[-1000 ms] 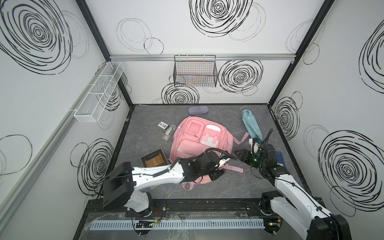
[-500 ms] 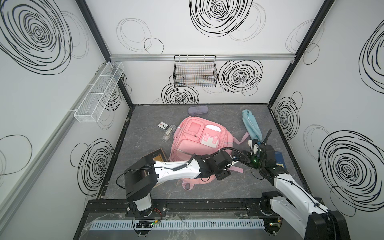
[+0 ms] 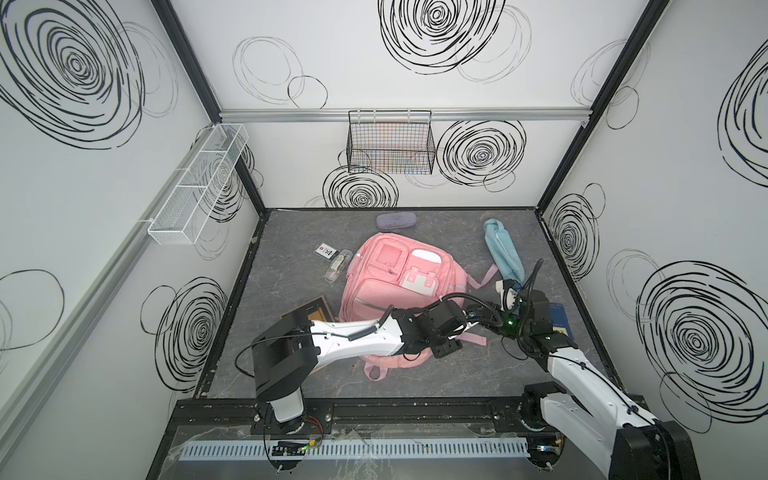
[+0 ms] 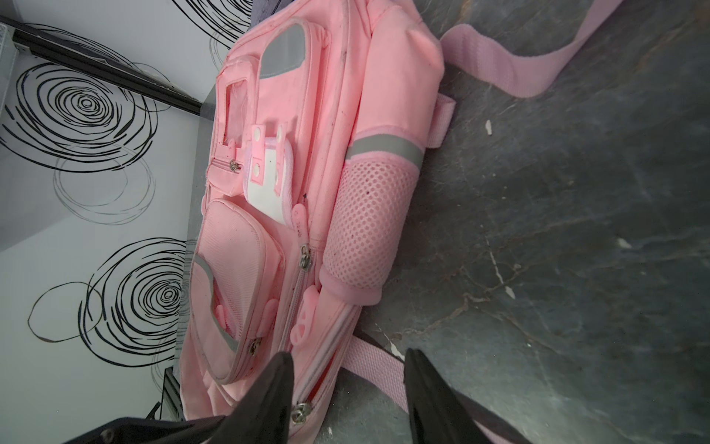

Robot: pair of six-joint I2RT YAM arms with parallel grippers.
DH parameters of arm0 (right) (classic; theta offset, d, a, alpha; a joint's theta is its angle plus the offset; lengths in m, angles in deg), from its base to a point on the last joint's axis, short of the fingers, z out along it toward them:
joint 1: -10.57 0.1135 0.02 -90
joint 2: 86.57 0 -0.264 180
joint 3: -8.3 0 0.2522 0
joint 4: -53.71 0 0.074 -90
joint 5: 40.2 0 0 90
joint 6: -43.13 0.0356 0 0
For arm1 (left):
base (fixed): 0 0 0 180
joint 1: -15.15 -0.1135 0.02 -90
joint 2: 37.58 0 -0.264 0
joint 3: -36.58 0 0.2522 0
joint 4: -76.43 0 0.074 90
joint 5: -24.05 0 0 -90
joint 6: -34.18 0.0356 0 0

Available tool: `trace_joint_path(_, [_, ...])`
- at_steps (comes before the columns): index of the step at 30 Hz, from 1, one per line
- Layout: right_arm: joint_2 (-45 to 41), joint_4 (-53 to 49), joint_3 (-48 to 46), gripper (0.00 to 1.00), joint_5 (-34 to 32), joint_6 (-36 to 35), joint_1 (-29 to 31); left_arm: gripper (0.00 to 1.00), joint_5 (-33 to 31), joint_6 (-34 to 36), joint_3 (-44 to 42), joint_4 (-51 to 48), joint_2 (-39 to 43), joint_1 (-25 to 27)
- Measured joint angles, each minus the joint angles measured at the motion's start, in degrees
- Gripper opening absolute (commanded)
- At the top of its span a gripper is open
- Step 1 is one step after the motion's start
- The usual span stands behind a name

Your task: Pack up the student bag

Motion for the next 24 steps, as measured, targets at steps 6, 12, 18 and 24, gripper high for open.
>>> trace_joint_path(6, [1.01,0.0,0.0,0.53,0.35,0.09,0.0,0.63,1.22,0.68,0.0,0.04,0.02,-1.07])
trace_joint_path(12, [2.12,0.26,0.0,0.53,0.98,0.87,0.0,0.63,3.39,1.81,0.0,0.04,0.13,-2.71])
trace_joint_path(18, [2.82,1.7,0.0,0.54,1.05,1.92,1.01,0.63,3.93,2.97,0.5,-0.2,-0.44,-3.21])
trace_joint_path(24, [5.55,3.78,0.0,0.54,0.92,3.28,3.82,0.63,3.17,4.46,2.95,-0.87,-4.07,-3.21])
